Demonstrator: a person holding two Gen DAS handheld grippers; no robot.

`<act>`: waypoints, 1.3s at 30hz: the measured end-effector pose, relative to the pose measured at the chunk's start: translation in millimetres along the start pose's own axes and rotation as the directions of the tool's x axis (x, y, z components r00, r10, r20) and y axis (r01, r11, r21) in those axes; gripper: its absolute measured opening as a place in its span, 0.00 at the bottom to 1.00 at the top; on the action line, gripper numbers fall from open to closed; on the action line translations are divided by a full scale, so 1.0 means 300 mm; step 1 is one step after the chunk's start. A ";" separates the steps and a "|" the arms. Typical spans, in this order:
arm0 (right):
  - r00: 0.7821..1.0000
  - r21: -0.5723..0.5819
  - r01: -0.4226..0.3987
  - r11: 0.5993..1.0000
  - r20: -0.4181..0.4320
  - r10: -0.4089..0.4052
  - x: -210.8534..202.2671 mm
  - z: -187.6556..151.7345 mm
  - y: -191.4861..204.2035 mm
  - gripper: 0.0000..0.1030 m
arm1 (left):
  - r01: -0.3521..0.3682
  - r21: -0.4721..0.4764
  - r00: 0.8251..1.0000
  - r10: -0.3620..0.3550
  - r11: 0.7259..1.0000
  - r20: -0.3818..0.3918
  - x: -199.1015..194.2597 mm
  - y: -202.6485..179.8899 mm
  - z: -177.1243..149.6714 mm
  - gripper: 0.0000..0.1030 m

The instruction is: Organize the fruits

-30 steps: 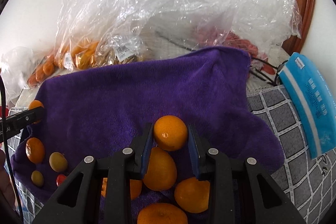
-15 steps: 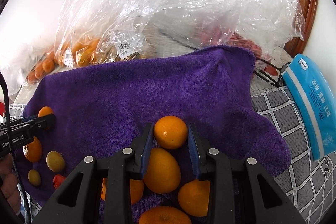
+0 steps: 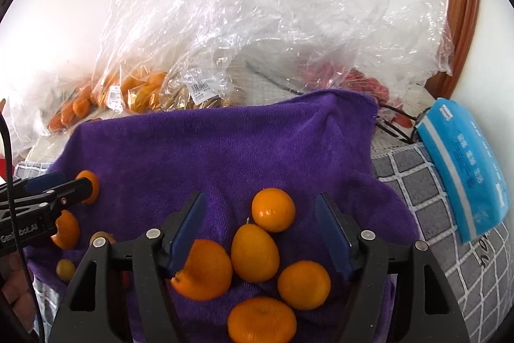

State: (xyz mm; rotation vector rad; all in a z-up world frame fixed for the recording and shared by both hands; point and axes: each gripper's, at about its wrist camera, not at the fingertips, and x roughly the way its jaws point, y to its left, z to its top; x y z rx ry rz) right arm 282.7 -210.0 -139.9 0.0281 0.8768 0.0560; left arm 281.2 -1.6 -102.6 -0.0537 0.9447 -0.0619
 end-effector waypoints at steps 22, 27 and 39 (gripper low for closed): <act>0.997 0.035 0.036 0.999 0.071 -0.038 -0.527 -0.095 0.045 0.86 | 0.024 -0.017 0.980 -0.021 1.000 0.196 -0.509 0.024 -0.171 0.91; 0.993 0.028 0.040 0.999 0.109 -0.043 -0.632 -0.142 0.058 0.95 | 0.034 -0.025 0.972 -0.028 0.999 0.234 -0.608 0.019 -0.224 0.94; 0.989 0.043 0.048 0.998 0.140 -0.053 -0.763 -0.226 0.050 1.00 | 0.012 0.007 0.962 -0.013 1.000 0.271 -0.730 -0.016 -0.325 0.94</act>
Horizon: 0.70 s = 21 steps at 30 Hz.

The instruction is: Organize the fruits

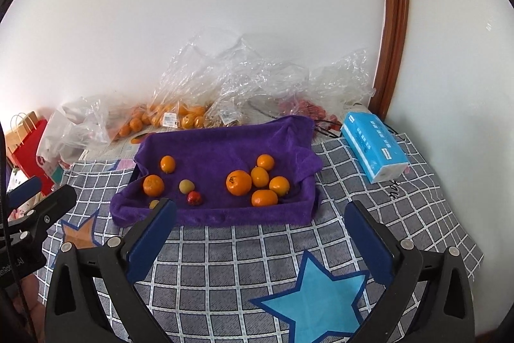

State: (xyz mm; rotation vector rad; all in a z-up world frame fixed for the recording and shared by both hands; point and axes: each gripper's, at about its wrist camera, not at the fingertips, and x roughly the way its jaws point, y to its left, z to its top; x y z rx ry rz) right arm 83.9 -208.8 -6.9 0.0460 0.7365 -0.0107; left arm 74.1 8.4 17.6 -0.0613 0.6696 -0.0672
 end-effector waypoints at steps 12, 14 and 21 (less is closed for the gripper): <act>1.000 0.008 0.010 1.000 0.003 -0.010 -0.034 -0.031 -0.019 1.00 | -0.002 -0.002 1.000 0.002 1.000 0.014 -0.046 -0.016 -0.018 0.94; 1.000 -0.006 0.016 1.000 0.006 -0.016 -0.038 -0.034 -0.014 1.00 | 0.000 -0.009 1.000 0.000 1.000 0.012 -0.043 -0.013 -0.019 0.94; 1.000 -0.022 0.027 0.999 0.015 -0.027 -0.046 -0.032 0.001 1.00 | -0.003 -0.024 1.000 0.003 1.000 0.005 -0.039 -0.001 -0.021 0.95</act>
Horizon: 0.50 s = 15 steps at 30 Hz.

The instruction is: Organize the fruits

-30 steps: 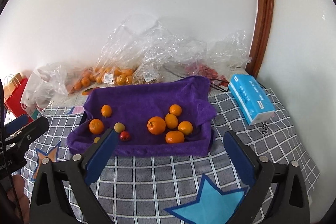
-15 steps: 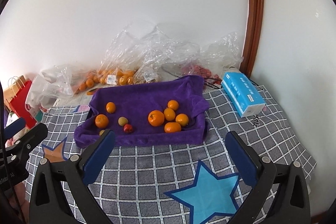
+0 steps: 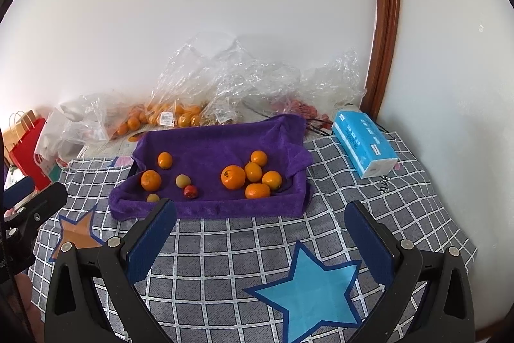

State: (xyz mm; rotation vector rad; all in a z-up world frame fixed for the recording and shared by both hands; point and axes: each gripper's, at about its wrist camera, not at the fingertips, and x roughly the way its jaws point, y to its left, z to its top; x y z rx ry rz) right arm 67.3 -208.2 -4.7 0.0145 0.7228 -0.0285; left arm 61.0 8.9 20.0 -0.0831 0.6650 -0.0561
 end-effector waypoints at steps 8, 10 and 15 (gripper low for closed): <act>1.000 -0.012 -0.006 1.000 -0.003 0.006 0.009 -0.003 0.018 1.00 | -0.008 -0.032 1.000 0.007 0.999 -0.009 0.012 0.024 -0.001 0.95; 1.000 -0.013 -0.005 1.000 -0.004 0.005 0.011 -0.003 0.022 1.00 | -0.007 -0.031 1.000 0.006 1.000 -0.010 0.014 0.022 0.000 0.95; 1.000 0.000 -0.008 1.000 -0.004 0.008 0.018 -0.001 0.015 1.00 | -0.013 -0.033 1.000 0.012 0.999 -0.016 0.026 0.022 -0.004 0.95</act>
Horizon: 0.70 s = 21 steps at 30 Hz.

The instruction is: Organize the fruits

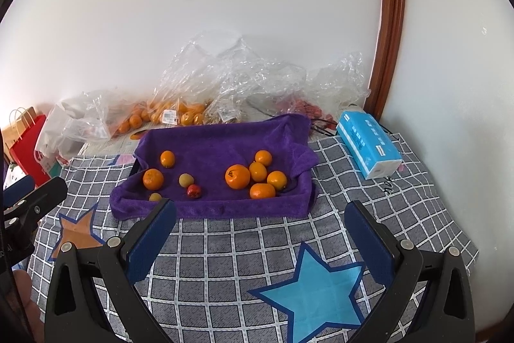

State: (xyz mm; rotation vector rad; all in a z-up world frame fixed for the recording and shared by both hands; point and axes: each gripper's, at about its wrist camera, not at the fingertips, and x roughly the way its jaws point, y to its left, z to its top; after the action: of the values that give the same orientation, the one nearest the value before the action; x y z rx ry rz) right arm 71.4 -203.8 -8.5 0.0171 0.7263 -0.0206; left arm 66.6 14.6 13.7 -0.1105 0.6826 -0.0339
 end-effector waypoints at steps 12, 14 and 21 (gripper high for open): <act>1.000 0.004 -0.009 1.000 0.008 0.009 0.007 0.001 0.009 1.00 | -0.002 0.003 1.000 0.002 1.000 0.002 0.008 -0.006 0.001 0.95; 1.000 0.000 -0.007 1.000 0.013 0.007 0.002 0.002 0.010 1.00 | 0.000 0.000 1.000 0.000 1.000 0.004 0.006 -0.004 0.003 0.95; 1.000 0.002 -0.013 1.000 0.025 0.013 -0.004 0.005 0.009 1.00 | -0.001 0.001 1.000 0.001 1.000 0.006 0.005 -0.001 0.001 0.95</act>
State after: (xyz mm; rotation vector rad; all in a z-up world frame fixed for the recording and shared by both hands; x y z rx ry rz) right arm 71.4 -201.2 -6.5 0.0241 0.7011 -0.0092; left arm 68.0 14.2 12.9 -0.1091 0.6767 -0.0334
